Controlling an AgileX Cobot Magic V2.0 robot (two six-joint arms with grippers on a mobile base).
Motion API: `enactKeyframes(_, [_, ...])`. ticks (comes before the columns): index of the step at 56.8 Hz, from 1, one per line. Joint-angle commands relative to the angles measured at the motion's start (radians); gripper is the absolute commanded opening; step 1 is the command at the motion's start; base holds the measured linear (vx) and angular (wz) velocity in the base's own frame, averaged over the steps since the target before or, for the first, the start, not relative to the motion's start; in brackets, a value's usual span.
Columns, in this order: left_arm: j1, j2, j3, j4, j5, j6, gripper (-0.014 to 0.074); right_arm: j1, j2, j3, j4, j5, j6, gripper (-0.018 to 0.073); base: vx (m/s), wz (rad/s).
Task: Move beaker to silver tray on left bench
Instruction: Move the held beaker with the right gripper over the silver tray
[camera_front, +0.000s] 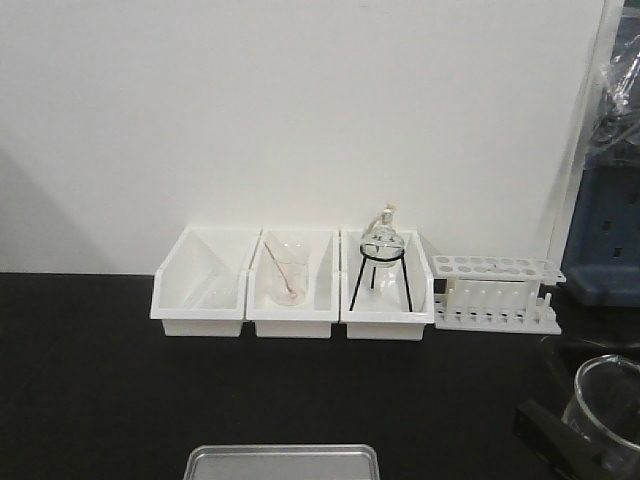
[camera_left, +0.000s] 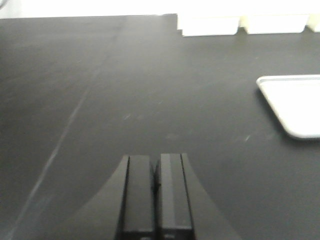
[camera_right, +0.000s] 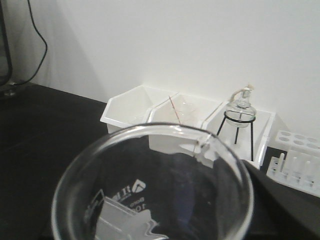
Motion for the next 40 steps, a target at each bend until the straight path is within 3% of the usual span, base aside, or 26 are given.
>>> enactKeyframes(1, [-0.006,-0.016,0.028,-0.002,-0.077,-0.001,0.0001,-0.003,-0.005,-0.032,-0.046,0.029,0.002,-0.0006,0.19,-0.25])
enactKeyframes(36, [-0.006,-0.016,0.028,-0.002,-0.077,-0.001,0.0001,-0.003,-0.005,-0.032,-0.045,0.027,0.002,-0.0006,0.06,-0.08])
enactKeyframes(40, [-0.006,-0.016,0.028,-0.002,-0.077,-0.001,0.0001,-0.003,0.058,-0.035,-0.038,0.085,0.024,-0.0004,0.0,0.0])
